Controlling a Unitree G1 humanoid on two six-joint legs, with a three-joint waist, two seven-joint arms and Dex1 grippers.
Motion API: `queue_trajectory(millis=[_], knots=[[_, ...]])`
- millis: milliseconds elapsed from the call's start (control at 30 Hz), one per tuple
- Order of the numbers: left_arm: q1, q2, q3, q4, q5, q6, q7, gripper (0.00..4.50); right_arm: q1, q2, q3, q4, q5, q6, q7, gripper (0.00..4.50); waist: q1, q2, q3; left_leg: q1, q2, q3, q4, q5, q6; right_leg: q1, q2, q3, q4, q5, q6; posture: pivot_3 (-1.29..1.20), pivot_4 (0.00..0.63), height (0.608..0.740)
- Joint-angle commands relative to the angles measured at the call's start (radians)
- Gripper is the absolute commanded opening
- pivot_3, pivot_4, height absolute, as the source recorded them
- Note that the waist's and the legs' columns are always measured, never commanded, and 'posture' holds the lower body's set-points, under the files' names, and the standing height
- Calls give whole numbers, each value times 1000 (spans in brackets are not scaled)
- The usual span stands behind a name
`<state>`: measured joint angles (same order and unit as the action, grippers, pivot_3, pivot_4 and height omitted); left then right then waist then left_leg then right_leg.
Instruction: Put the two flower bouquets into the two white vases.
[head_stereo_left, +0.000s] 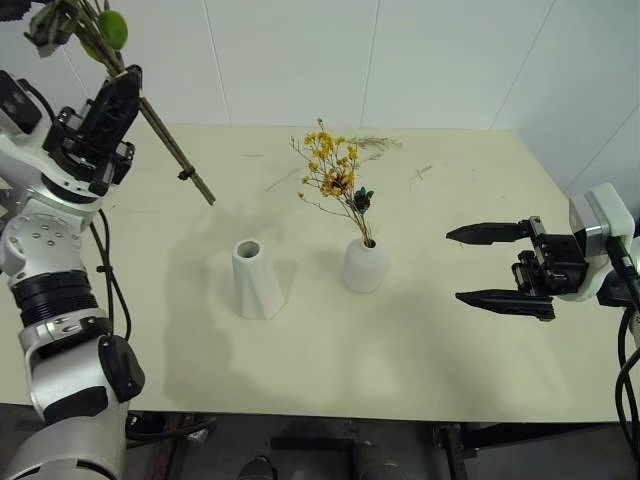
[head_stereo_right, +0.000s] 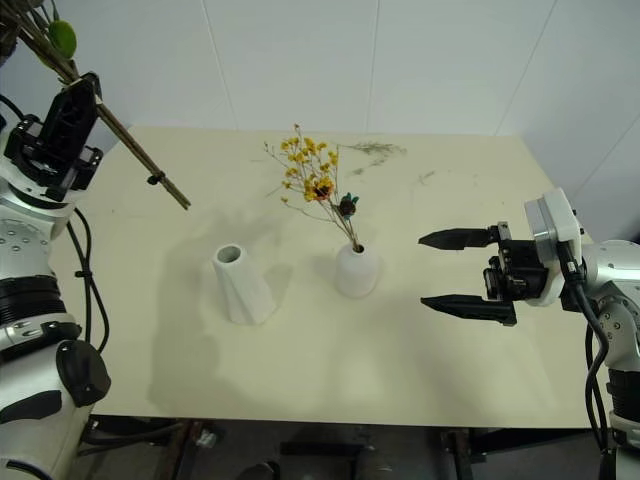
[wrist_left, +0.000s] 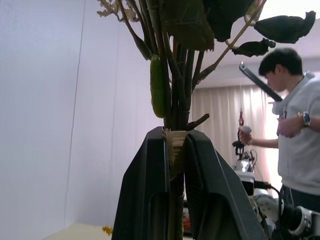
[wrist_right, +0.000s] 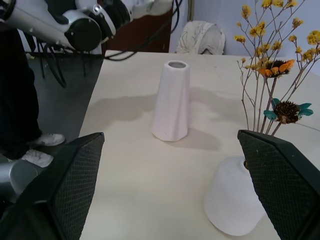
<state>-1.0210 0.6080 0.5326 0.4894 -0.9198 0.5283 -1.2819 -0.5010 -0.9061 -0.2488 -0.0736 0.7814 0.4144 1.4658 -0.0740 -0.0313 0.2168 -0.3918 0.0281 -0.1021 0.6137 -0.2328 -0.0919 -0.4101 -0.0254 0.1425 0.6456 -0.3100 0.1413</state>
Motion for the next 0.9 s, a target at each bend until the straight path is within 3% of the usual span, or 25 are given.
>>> queue_trajectory(millis=[33, 567, 900], knots=[[-30, -26, -13, -31, -26, 1, 3, 138, -40, 9, -31, 11, 54, 20, 14, 4500, -2, 0, 0, 0, 0, 0, 0, 0, 0, 0, 0, 0, 0, 0, 0, 0, 150, 740], [37, -86, -77, -71, -20, 41, -26, 138, -44, 30, -27, 10, 25, 12, -8, 4500, -4, 0, 0, 0, 0, 0, 0, 0, 0, 0, 0, 0, 0, 0, 0, 0, 150, 740], [51, -78, -110, -52, -13, 46, -66, 138, -7, -50, -71, 56, 15, -5, 61, 4500, -3, 0, 0, 0, 0, 0, 0, 0, 0, 0, 0, 0, -1, 0, 0, 0, 150, 740]])
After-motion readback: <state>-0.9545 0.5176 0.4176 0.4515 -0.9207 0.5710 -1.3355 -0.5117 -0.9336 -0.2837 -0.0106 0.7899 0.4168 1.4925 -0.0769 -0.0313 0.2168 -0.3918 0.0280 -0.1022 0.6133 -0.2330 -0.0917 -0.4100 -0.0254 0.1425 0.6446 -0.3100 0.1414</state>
